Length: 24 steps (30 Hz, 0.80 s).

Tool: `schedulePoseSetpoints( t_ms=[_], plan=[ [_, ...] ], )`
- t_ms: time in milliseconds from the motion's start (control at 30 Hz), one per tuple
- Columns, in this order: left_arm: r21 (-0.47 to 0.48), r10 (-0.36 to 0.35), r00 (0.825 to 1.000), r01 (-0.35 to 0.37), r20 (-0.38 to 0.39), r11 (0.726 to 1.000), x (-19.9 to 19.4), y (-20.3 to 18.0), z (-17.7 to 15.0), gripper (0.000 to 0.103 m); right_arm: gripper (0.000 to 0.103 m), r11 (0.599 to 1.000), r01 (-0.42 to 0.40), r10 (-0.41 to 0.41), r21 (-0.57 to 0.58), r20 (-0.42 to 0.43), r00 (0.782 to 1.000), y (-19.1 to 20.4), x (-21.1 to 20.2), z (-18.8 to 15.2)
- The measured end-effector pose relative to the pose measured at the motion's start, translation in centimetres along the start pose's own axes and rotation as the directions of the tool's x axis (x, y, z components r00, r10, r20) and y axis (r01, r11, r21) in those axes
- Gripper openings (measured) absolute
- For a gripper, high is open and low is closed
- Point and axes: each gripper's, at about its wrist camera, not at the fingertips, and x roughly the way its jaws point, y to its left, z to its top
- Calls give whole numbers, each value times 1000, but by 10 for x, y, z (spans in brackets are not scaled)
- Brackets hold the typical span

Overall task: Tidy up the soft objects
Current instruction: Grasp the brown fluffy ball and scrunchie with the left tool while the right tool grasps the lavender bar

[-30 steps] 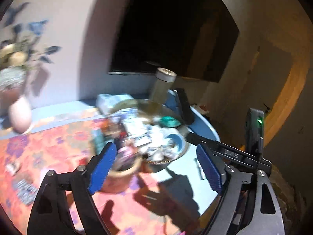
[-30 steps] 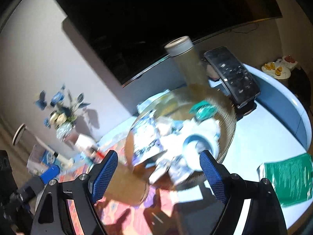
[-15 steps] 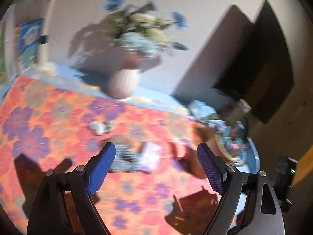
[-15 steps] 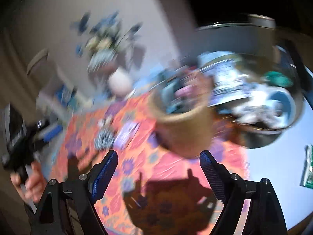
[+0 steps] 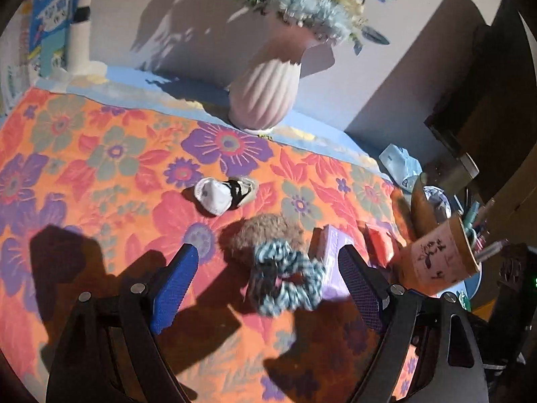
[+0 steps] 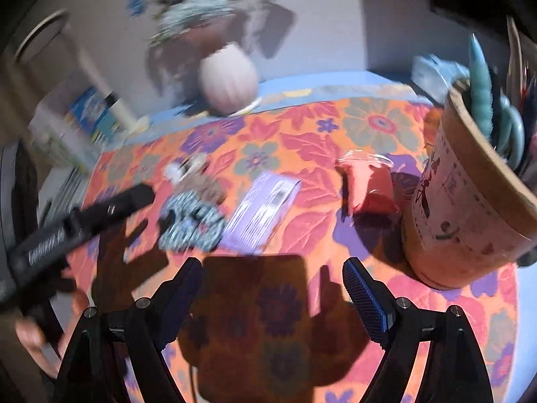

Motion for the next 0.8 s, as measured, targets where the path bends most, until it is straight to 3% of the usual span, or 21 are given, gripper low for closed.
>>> schedulePoseSetpoints(
  t_ms=[200,267,300,333,433,533,800],
  plan=[
    [18,-2,999,3,-49,1000,35,-1,2,82,84,995,-22,23,96,-8,1000,-10,25,17],
    [40,9,998,-7,-60,999,42,-2,0,68,80,996,-7,6,85,9,1000,-6,30,19],
    [54,14,997,-10,-78,998,47,-2,-1,56,76,998,13,-14,70,14,1000,-2,34,21],
    [62,21,995,-15,-94,998,51,-1,-3,53,72,998,17,-17,54,11,1000,2,38,22],
    [85,29,997,-22,-78,996,47,2,-4,44,71,999,-15,15,52,-7,1000,9,51,24],
    [77,61,997,-56,-54,995,38,13,-4,44,71,999,16,-16,33,-1,1000,17,61,26],
    [38,-3,1000,4,-20,999,26,36,-10,44,72,985,160,-157,-66,60,986,37,75,24]
  ],
)
